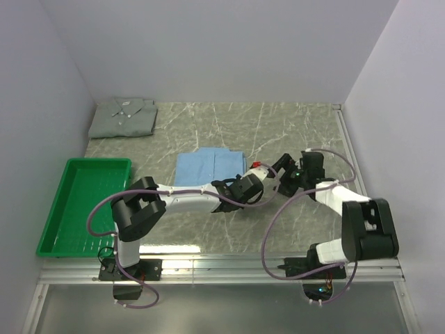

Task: Fold and stack the long sleeve shirts
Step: Fold the shirt

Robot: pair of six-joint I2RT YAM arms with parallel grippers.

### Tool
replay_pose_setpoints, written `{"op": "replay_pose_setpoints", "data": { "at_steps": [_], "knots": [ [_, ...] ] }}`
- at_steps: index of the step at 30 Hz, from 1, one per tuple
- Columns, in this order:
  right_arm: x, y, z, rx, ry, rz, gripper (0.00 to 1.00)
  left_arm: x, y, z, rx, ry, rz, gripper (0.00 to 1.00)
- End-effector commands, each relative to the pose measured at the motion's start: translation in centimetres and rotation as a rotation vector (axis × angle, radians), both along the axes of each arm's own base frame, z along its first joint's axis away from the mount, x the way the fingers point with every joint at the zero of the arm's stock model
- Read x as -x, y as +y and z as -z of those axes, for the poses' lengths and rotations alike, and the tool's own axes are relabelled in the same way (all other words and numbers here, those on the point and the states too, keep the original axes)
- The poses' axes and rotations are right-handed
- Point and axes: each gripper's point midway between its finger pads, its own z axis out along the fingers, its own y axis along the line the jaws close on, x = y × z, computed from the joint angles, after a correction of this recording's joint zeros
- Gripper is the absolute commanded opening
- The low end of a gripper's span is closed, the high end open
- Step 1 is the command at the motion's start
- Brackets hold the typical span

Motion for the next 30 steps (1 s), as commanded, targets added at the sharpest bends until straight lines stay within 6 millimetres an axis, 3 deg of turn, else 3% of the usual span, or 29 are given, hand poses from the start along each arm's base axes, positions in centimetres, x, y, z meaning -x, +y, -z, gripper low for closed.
{"op": "replay_pose_setpoints", "data": {
  "at_steps": [1,2,5,7,11,16,23,30],
  "knots": [
    [-1.5,3.9,-1.9,-0.152,-0.056,-0.098,0.96,0.6,-0.9,-1.7,0.098,0.020,0.001,0.00],
    [-1.8,4.8,-2.2,-0.173,-0.082,-0.118,0.96,0.6,-1.0,-1.8,0.106,0.021,0.003,0.00],
    [-2.1,6.9,-0.1,-0.211,-0.018,-0.152,0.95,0.5,-1.1,-2.2,0.125,0.022,-0.003,0.00],
    [-2.5,7.9,0.0,-0.234,-0.017,-0.164,0.96,0.5,-1.1,-2.5,0.137,0.022,-0.008,0.00],
    [-2.2,10.5,2.1,-0.229,0.043,-0.219,0.95,0.4,-1.4,-3.2,0.169,0.024,-0.009,0.00],
    [-2.0,13.2,3.2,-0.223,0.065,-0.291,0.93,0.7,-1.9,-3.3,0.196,0.037,0.002,0.01],
    [-2.6,14.6,4.4,-0.220,0.061,-0.361,0.79,0.9,-2.9,-3.7,0.236,0.056,0.022,0.01],
    [-2.6,15.9,4.1,-0.215,0.015,-0.461,0.64,1.4,-3.4,-3.4,0.256,0.079,0.044,0.03]
  ]
}}
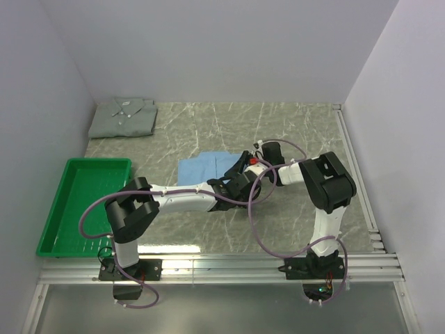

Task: Fold and stack the long sleeve shirts
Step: Fold the shirt

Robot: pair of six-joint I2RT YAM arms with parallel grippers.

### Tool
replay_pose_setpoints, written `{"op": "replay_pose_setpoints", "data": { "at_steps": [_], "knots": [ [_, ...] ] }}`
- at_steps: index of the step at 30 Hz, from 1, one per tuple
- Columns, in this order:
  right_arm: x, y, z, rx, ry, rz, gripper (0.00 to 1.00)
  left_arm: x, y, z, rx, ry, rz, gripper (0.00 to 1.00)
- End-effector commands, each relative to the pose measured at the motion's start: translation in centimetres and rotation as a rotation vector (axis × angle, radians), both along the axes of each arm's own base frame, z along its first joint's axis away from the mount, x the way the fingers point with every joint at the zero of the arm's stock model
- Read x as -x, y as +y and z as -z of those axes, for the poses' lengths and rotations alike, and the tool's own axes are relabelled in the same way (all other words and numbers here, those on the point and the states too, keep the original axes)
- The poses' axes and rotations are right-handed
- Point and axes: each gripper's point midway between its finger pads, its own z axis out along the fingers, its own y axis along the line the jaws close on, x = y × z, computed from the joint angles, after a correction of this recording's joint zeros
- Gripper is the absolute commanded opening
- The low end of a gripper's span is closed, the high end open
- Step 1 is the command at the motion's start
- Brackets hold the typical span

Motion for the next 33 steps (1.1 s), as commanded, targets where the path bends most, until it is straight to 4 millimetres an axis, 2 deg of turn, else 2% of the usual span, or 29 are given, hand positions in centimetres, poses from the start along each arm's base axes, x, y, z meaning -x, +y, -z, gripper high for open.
{"op": "replay_pose_setpoints", "data": {
  "at_steps": [1,5,6,8,9,10,12,13,15,16,18,19,20,21,22,23,24,25,26,27,28,29,30,31,32,33],
  "knots": [
    [0.5,0.5,1.3,0.048,-0.023,-0.060,0.61,0.2,-1.6,-2.4,0.115,-0.002,0.018,0.04],
    [0.5,0.4,1.3,0.075,-0.055,-0.104,0.35,0.2,-1.7,-3.3,0.139,0.001,-0.001,0.14],
    [0.1,0.6,0.8,0.078,-0.093,-0.132,0.26,0.1,-1.8,-3.9,0.149,-0.005,-0.009,0.17],
    [0.3,0.4,0.9,0.100,-0.086,-0.160,0.19,0.1,-1.5,-4.8,0.155,-0.004,-0.025,0.33],
    [-0.2,0.4,0.6,0.114,-0.124,-0.180,0.11,-0.1,-1.4,-5.4,0.162,-0.010,-0.035,0.40],
    [-0.1,0.0,0.7,0.130,-0.107,-0.183,0.07,0.0,-1.2,-6.3,0.176,-0.015,-0.041,0.53],
    [-0.8,-0.4,0.2,0.145,-0.145,-0.197,0.00,-0.4,-0.6,-7.5,0.198,-0.022,-0.062,0.60],
    [-1.0,-1.1,0.4,0.160,-0.130,-0.189,0.00,-0.5,-0.2,-8.7,0.222,-0.029,-0.071,0.65],
    [-1.8,-1.8,-0.2,0.183,-0.167,-0.199,0.00,-1.0,1.1,-9.4,0.242,-0.010,-0.097,0.69],
    [-1.9,-2.6,0.0,0.209,-0.147,-0.193,0.00,-1.1,1.8,-10.7,0.270,-0.014,-0.106,0.73],
    [-2.9,-3.4,-0.6,0.247,-0.192,-0.211,0.00,-2.4,4.1,-10.9,0.273,0.008,-0.158,0.75],
    [-2.5,-4.0,-0.5,0.269,-0.164,-0.221,0.00,-2.4,4.9,-11.9,0.301,0.017,-0.161,0.76],
    [-3.0,-4.8,-0.7,0.293,-0.171,-0.215,0.00,-3.8,6.7,-12.0,0.301,0.022,-0.207,0.77],
    [-3.9,-5.2,-1.3,0.318,-0.216,-0.232,0.00,-4.0,8.0,-11.8,0.282,0.036,-0.223,0.77],
    [-3.5,-6.0,-1.2,0.349,-0.184,-0.244,0.00,-4.5,9.4,-12.5,0.280,0.030,-0.245,0.79],
    [-4.2,-7.0,-1.1,0.387,-0.185,-0.239,0.00,-6.0,11.6,-12.8,0.267,0.019,-0.305,0.80],
    [-5.5,-7.6,-2.0,0.418,-0.243,-0.259,0.00,-6.4,13.3,-13.1,0.235,0.021,-0.335,0.82],
    [-5.0,-8.5,-1.9,0.442,-0.205,-0.274,0.00,-6.9,14.6,-13.7,0.232,0.018,-0.365,0.84],
    [-5.5,-9.4,-1.9,0.481,-0.209,-0.277,0.00,-8.2,16.9,-14.1,0.230,0.019,-0.426,0.85],
    [-6.7,-10.5,-2.8,0.519,-0.257,-0.284,0.00,-8.7,18.2,-14.5,0.228,0.016,-0.447,0.85],
    [-6.3,-11.5,-3.0,0.555,-0.231,-0.294,0.00,-8.9,19.4,-15.5,0.245,-0.005,-0.466,0.86],
    [-6.7,-12.4,-3.6,0.598,-0.240,-0.290,0.00,-9.9,21.8,-15.9,0.246,-0.041,-0.534,0.88],
    [-8.1,-13.8,-4.9,0.670,-0.293,-0.285,0.00,-9.9,23.2,-15.1,0.233,-0.048,-0.571,0.90],
    [-7.8,-14.8,-5.4,0.715,-0.271,-0.287,0.00,-10.2,24.2,-16.0,0.262,-0.088,-0.601,0.93],
    [-8.2,-15.7,-6.5,0.763,-0.284,-0.270,0.00,-10.5,25.8,-16.0,0.268,-0.104,-0.650,0.93],
    [-9.8,-17.4,-8.3,0.874,-0.319,-0.222,0.00,-10.3,26.6,-15.0,0.266,-0.096,-0.675,0.94]
  ]
}}
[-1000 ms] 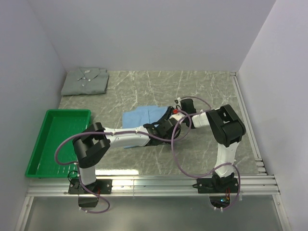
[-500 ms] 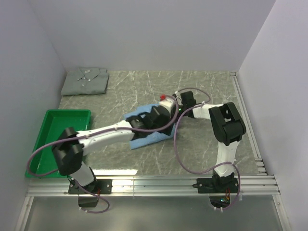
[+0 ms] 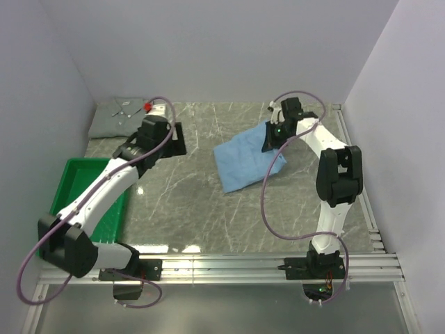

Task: Fold and stack the long sleeve shirts
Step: Fold the shirt

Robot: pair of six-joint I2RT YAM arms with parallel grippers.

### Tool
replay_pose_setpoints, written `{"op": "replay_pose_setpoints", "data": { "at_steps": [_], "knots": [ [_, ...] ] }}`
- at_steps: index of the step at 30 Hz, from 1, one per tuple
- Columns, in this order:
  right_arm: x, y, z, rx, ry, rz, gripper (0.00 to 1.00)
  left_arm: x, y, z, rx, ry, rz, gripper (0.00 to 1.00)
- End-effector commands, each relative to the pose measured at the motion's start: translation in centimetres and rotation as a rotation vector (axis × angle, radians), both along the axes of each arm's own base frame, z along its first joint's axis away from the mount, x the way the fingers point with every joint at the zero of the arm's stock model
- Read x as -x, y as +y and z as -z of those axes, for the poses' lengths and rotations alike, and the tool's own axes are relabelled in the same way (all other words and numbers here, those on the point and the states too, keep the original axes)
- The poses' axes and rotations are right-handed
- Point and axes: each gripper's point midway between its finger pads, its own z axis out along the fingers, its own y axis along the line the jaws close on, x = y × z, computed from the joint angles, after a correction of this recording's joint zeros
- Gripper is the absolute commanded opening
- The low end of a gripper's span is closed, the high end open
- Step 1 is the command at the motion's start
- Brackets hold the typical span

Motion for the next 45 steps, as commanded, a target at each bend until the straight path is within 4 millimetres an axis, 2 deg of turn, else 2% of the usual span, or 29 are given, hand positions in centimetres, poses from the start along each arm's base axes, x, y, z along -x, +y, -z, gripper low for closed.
{"op": "replay_pose_setpoints", "data": {
  "at_steps": [1,2,3,4,5,6,7,8,9,10,11,14,15,17,21,22,24,25,27,28,30,31,34,35,36,39,40,43,45],
  "knots": [
    [-0.9,-5.9,-4.8,0.301,-0.095,0.038,0.00,0.6,2.7,-1.5,0.023,-0.073,-0.061,0.93],
    [-1.5,-6.8,-5.9,0.346,-0.123,0.066,0.00,0.6,3.6,-0.7,0.024,-0.059,-0.085,0.93],
    [-2.9,-7.9,-8.3,0.402,-0.187,0.101,0.00,0.6,3.8,-0.6,0.031,-0.053,-0.085,0.93],
    [-2.7,-10.1,-8.8,0.520,-0.168,0.148,0.00,0.6,4.2,-0.4,0.022,-0.046,-0.096,0.93],
    [-3.1,-11.4,-10.0,0.588,-0.182,0.184,0.00,0.5,4.5,-0.4,0.012,-0.048,-0.103,0.92],
    [-4.2,-12.4,-13.0,0.630,-0.246,0.233,0.00,0.5,4.8,-0.3,-0.004,-0.048,-0.113,0.92],
    [-3.9,-14.6,-14.3,0.744,-0.244,0.293,0.00,0.5,4.8,-0.2,-0.001,-0.045,-0.113,0.92],
    [-4.0,-15.6,-15.2,0.805,-0.251,0.323,0.00,0.6,4.6,-0.1,0.004,-0.044,-0.103,0.92],
    [-4.3,-16.7,-17.4,0.863,-0.294,0.374,0.00,0.6,4.5,-0.2,0.010,-0.045,-0.097,0.91],
    [-3.9,-18.0,-18.6,0.954,-0.299,0.420,0.00,0.7,4.6,-0.1,0.006,-0.043,-0.101,0.91],
    [-3.3,-19.9,-20.3,1.103,-0.310,0.483,0.00,0.7,4.7,-0.3,0.004,-0.047,-0.108,0.91],
    [-2.3,-21.1,-22.7,1.318,-0.343,0.549,0.03,0.7,5.0,-0.4,-0.001,-0.053,-0.118,0.91],
    [-2.1,-20.0,-21.5,1.386,-0.325,0.464,0.04,0.7,5.0,-0.4,-0.002,-0.052,-0.119,0.91],
    [-2.7,-19.0,-19.9,1.445,-0.320,0.425,0.07,0.8,5.1,-0.4,-0.003,-0.056,-0.124,0.91],
    [-3.4,-17.0,-13.7,1.509,-0.237,0.353,0.07,0.8,5.5,-0.7,-0.012,-0.067,-0.139,0.91],
    [-3.4,-16.4,-11.0,1.548,-0.179,0.293,0.07,0.8,5.6,-0.5,-0.016,-0.066,-0.142,0.91],
    [-3.2,-15.4,-8.5,1.587,-0.151,0.282,0.06,0.8,5.8,-0.6,-0.021,-0.071,-0.151,0.91],
    [-2.9,-14.1,-6.1,1.620,-0.117,0.209,0.05,0.8,5.8,-0.6,-0.023,-0.068,-0.152,0.91],
    [-2.6,-12.4,-4.0,1.617,-0.121,0.201,0.04,0.8,5.9,-0.7,-0.024,-0.070,-0.156,0.91],
    [-2.3,-10.8,-2.7,1.623,-0.131,0.161,0.04,0.8,5.9,-0.7,-0.023,-0.073,-0.158,0.91],
    [-1.8,-9.3,-1.4,1.622,-0.138,0.124,0.04,0.9,6.0,-0.7,-0.025,-0.074,-0.162,0.91],
    [-1.6,-7.7,-0.4,1.616,-0.154,0.085,0.04,0.9,6.1,-0.8,-0.025,-0.076,-0.165,0.91],
    [-1.3,-5.5,0.8,1.618,-0.169,0.038,0.04,0.8,6.2,-0.9,-0.023,-0.080,-0.168,0.91],
    [-1.2,-3.8,1.0,1.582,-0.187,0.030,0.04,0.8,6.3,-1.0,-0.020,-0.083,-0.171,0.91],
    [-1.1,-3.2,1.4,1.575,-0.188,0.022,0.04,0.8,6.3,-1.0,-0.021,-0.081,-0.171,0.91],
    [-0.7,-0.5,2.6,1.532,-0.203,-0.024,0.12,0.8,6.5,-0.9,-0.025,-0.079,-0.176,0.91],
    [-0.5,0.3,3.3,1.519,-0.200,-0.046,0.18,0.8,6.5,-0.9,-0.026,-0.081,-0.178,0.91],
    [0.3,3.1,4.2,1.468,-0.208,-0.094,0.32,0.8,6.7,-0.8,-0.027,-0.079,-0.185,0.91],
    [0.8,5.2,4.3,1.418,-0.227,-0.116,0.36,0.8,6.7,-0.9,-0.025,-0.081,-0.188,0.91]
  ]
}}
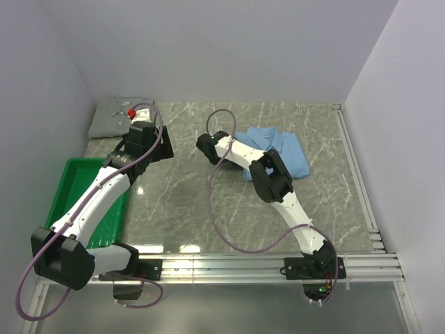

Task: Fold and stack the long sleeve shirts
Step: Fold the shirt

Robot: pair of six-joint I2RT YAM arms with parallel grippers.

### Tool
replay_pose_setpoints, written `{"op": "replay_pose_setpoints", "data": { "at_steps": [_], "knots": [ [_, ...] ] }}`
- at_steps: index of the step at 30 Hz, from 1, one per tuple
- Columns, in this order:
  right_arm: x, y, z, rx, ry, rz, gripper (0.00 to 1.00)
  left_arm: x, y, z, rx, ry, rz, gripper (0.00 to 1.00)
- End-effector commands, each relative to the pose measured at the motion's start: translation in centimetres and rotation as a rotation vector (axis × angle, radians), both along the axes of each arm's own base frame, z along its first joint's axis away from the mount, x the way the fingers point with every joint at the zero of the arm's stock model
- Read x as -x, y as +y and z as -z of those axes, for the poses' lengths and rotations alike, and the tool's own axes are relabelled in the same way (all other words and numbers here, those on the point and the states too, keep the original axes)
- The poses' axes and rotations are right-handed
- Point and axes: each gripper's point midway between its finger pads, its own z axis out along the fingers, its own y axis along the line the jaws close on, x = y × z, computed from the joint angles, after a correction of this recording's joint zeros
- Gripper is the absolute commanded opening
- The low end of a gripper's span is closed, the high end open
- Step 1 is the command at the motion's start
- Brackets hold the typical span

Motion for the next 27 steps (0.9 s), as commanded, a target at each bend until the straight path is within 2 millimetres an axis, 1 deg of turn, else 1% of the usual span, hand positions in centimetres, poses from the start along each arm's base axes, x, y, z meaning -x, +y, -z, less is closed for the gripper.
{"op": "replay_pose_setpoints", "data": {
  "at_steps": [1,3,4,5,6,7,8,9,10,11,12,13,14,15,16,17,18,19,20,21,22,23,24,25,26,27],
  "knots": [
    [1.0,3.4,0.7,-0.080,0.015,-0.034,0.39,-0.2,0.5,-1.6,0.008,-0.059,-0.023,0.91],
    [1.5,5.4,0.2,-0.133,0.026,-0.074,0.41,-0.2,0.5,-1.8,0.016,-0.067,-0.025,0.91],
    [2.3,7.5,-0.2,-0.214,0.041,-0.105,0.43,-0.3,0.5,-1.7,0.020,-0.067,-0.027,0.91],
    [2.5,8.5,-0.9,-0.260,0.044,-0.122,0.44,-0.3,0.5,-1.9,0.029,-0.074,-0.029,0.91],
    [2.7,9.5,-2.4,-0.321,0.029,-0.137,0.44,-0.2,0.4,-2.1,0.041,-0.081,-0.025,0.91],
    [3.2,11.3,-2.8,-0.404,0.044,-0.164,0.45,-0.2,0.4,-2.2,0.049,-0.085,-0.026,0.91],
    [3.4,12.0,-3.7,-0.453,0.038,-0.174,0.45,-0.3,0.2,-2.3,0.061,-0.092,-0.027,0.91],
    [3.5,12.7,-5.7,-0.518,0.015,-0.185,0.45,-0.2,0.1,-2.6,0.072,-0.099,-0.026,0.92],
    [3.5,13.5,-6.5,-0.586,0.005,-0.191,0.46,-0.2,0.2,-2.7,0.080,-0.104,-0.031,0.92],
    [3.7,13.5,-6.9,-0.616,-0.003,-0.183,0.46,-0.3,0.1,-2.8,0.095,-0.111,-0.041,0.92],
    [3.8,13.3,-9.1,-0.666,-0.039,-0.187,0.46,-0.2,0.1,-3.1,0.107,-0.117,-0.047,0.92],
    [3.6,13.5,-9.9,-0.714,-0.076,-0.180,0.46,-0.2,-0.2,-3.2,0.126,-0.114,-0.043,0.92],
    [3.6,12.1,-9.4,-0.723,-0.068,-0.144,0.48,-0.2,-0.5,-3.3,0.151,-0.109,-0.047,0.92],
    [3.7,11.4,-11.3,-0.778,-0.102,-0.133,0.48,-0.1,-0.7,-3.2,0.167,-0.103,-0.042,0.92],
    [3.5,11.0,-11.7,-0.833,-0.124,-0.101,0.48,0.0,-1.4,-3.4,0.193,-0.098,-0.023,0.92],
    [3.7,9.4,-10.5,-0.866,-0.091,-0.048,0.48,0.0,-1.6,-3.4,0.221,-0.092,-0.029,0.92],
    [3.8,8.4,-12.3,-0.936,-0.118,-0.027,0.48,0.0,-1.9,-3.2,0.236,-0.081,-0.025,0.92],
    [3.6,8.0,-12.7,-1.011,-0.151,0.013,0.48,0.0,-2.3,-3.1,0.255,-0.075,-0.021,0.92],
    [4.4,6.6,-11.2,-1.028,-0.128,0.064,0.48,0.1,-3.1,-3.0,0.295,-0.061,-0.003,0.92],
    [3.6,5.2,-13.4,-1.149,-0.188,0.090,0.48,-0.1,-3.5,-2.5,0.314,-0.044,0.002,0.92],
    [3.7,4.5,-13.6,-1.211,-0.210,0.127,0.49,-0.2,-4.4,-2.3,0.341,-0.039,0.020,0.92],
    [4.7,3.1,-11.6,-1.228,-0.183,0.172,0.49,-0.3,-5.4,-2.2,0.387,-0.023,0.041,0.92],
    [4.9,1.8,-13.2,-1.315,-0.217,0.178,0.49,-0.7,-6.2,-1.1,0.400,0.006,0.049,0.91],
    [5.2,1.3,-12.0,-1.357,-0.228,0.193,0.47,-0.9,-7.6,-1.3,0.422,0.005,0.080,0.91],
    [5.4,0.7,-12.1,-1.386,-0.244,0.195,0.45,-1.1,-8.7,-0.9,0.445,0.025,0.098,0.90],
    [5.8,0.2,-13.2,-1.426,-0.275,0.178,0.44,-1.7,-9.6,0.5,0.443,0.061,0.102,0.89]
  ]
}}
